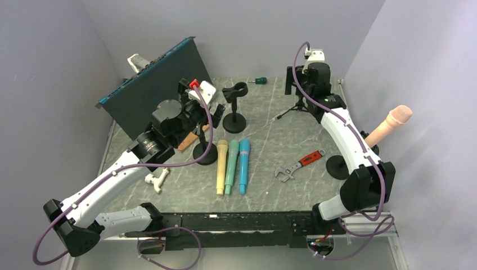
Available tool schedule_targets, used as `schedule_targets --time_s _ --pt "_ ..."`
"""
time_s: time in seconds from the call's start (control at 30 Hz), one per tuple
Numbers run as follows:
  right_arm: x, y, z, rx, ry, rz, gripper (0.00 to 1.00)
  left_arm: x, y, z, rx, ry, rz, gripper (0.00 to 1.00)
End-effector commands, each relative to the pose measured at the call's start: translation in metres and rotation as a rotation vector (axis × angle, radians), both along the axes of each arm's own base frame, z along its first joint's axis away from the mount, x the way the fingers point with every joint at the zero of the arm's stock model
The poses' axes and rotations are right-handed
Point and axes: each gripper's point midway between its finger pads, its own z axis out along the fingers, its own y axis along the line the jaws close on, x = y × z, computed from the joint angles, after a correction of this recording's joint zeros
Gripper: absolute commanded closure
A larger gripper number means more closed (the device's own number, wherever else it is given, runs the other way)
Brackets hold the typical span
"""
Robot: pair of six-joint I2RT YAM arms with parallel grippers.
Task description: Remove the microphone from the stand
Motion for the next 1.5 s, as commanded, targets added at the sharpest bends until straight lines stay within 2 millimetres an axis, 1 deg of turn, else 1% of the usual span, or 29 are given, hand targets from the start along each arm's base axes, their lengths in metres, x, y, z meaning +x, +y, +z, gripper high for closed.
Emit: schedule_targets --time_s 0.0,0.07,0.13,0.27,0.4,0.53,0.6,0.63,0.67,0.7,0.77,0.8,0.83,0.97,1.07,1.17,1.27,1.4,1.47 --pt "0.008 0.021 0.038 0.025 -0.117 0.115 0.0 -0.004 0.0 0.019 -0.041 -0.034 -0.007 0.01" --pt "0.011 0.023 0.037 0.032 -0.116 0.121 0.01 -0.004 0.0 0.019 -0.042 -0.034 -0.009 0.01" --pt "0.014 0.028 0.034 0.043 -0.099 0.144 0.04 -0.004 -0.001 0.018 -0.04 -0.033 -0.01 0.01" --pt "0.01 0.05 0.035 0.114 -0.098 0.245 0.17 -0.004 -0.001 0.019 -0.039 -0.034 -0.007 0.01" --pt "0.007 0.054 0.034 0.157 -0.088 0.24 0.33 -0.004 -0.001 0.019 -0.039 -0.033 -0.009 0.01" --pt "0.001 0.066 0.033 0.227 -0.076 0.287 0.37 -0.004 -0.001 0.019 -0.041 -0.031 -0.012 0.01" --pt "-0.001 0.066 0.034 0.256 -0.079 0.272 0.37 -0.004 -0.001 0.019 -0.041 -0.031 -0.011 0.01" --pt "-0.002 0.062 0.034 0.272 -0.076 0.239 0.36 -0.004 -0.001 0.019 -0.039 -0.031 -0.011 0.01" --pt "-0.002 0.057 0.035 0.28 -0.075 0.202 0.31 -0.004 -0.001 0.019 -0.039 -0.031 -0.01 0.01" --pt "-0.004 0.051 0.034 0.288 -0.065 0.161 0.22 -0.004 -0.001 0.018 -0.037 -0.031 -0.01 0.01" --pt "-0.007 0.038 0.033 0.308 -0.062 0.073 0.1 -0.003 -0.001 0.018 -0.037 -0.029 -0.008 0.01" --pt "-0.009 0.034 0.032 0.329 -0.056 0.031 0.05 -0.004 -0.001 0.018 -0.038 -0.029 -0.009 0.01" --pt "-0.01 0.029 0.032 0.349 -0.047 -0.004 0.02 -0.004 -0.001 0.019 -0.04 -0.029 -0.011 0.01" --pt "-0.013 0.004 0.027 0.484 -0.027 -0.185 0.0 -0.005 -0.002 0.02 -0.044 -0.029 -0.016 0.01" --pt "-0.009 -0.014 0.023 0.623 -0.028 -0.265 0.0 -0.005 -0.002 0.019 -0.042 -0.029 -0.015 0.01" --pt "-0.002 -0.023 0.021 0.734 -0.021 -0.301 0.0 -0.005 -0.003 0.019 -0.04 -0.027 -0.017 0.01" --pt "0.004 -0.024 0.029 0.806 -0.05 -0.274 0.03 -0.005 -0.002 0.02 -0.041 -0.029 -0.017 0.01" --pt "0.011 -0.022 0.036 0.832 -0.046 -0.233 0.03 -0.007 -0.001 0.023 -0.047 -0.035 -0.017 0.01" --pt "0.013 -0.016 0.037 0.857 -0.035 -0.201 0.03 -0.008 -0.001 0.023 -0.048 -0.036 -0.02 0.01"
